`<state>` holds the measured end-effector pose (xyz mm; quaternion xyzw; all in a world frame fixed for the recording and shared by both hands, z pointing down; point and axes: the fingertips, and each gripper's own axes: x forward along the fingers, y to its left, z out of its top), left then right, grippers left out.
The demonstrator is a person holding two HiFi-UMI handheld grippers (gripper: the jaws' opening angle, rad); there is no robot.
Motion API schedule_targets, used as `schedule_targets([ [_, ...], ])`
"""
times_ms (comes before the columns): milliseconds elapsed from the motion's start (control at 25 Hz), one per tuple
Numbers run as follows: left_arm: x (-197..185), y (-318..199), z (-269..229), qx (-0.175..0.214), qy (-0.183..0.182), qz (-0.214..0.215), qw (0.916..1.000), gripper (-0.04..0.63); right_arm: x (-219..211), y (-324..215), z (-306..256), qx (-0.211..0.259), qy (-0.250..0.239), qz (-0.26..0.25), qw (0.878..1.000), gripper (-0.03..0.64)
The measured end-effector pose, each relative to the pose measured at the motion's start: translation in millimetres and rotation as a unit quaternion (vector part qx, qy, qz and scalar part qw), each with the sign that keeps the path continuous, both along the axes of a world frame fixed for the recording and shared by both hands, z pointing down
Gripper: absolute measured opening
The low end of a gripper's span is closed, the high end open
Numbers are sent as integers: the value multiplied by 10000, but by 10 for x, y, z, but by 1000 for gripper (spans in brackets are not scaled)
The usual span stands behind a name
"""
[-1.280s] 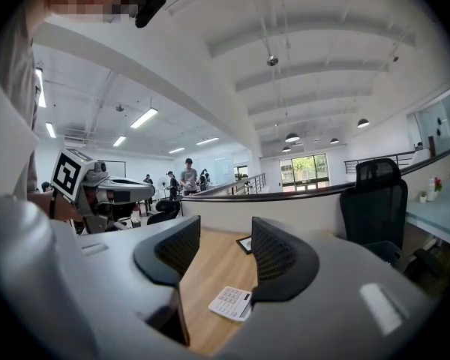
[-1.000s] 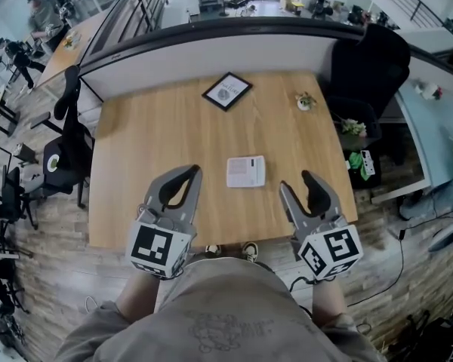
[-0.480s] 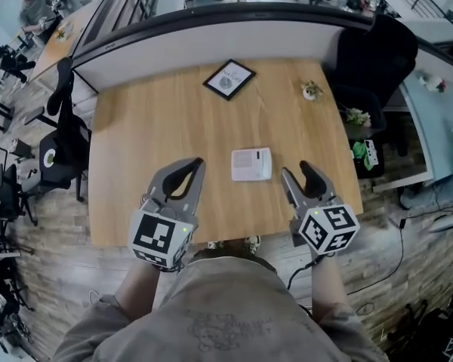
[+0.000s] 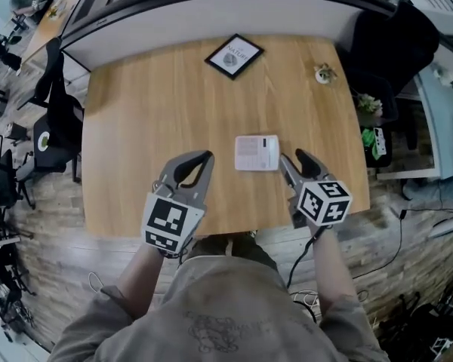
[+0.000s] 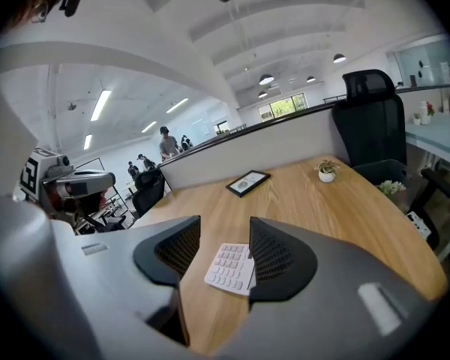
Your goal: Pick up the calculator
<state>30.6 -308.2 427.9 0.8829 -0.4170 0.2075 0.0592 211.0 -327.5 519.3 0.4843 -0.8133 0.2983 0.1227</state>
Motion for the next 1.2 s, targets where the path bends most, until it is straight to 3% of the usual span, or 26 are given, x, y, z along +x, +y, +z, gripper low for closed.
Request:
schedule_targets([
  [320,14,-168,665,-494,-255,32,9984,2,-7,-159,874,-879,69,20,9961,196],
  [720,-58,-284,1415,-1223,-369,82,9918,2,-35,-292,1599,-1599,56,92,9871,196],
  [1040,-157,-280,1634,-1425,-380,35,9891,2,-3,-360,1878,-1827,-174,467,9819,193],
  [1200,-213,-257,1658,-1442,-384,32,9888,2,-94,-390,1866,-1861,-563,593,9791,122],
])
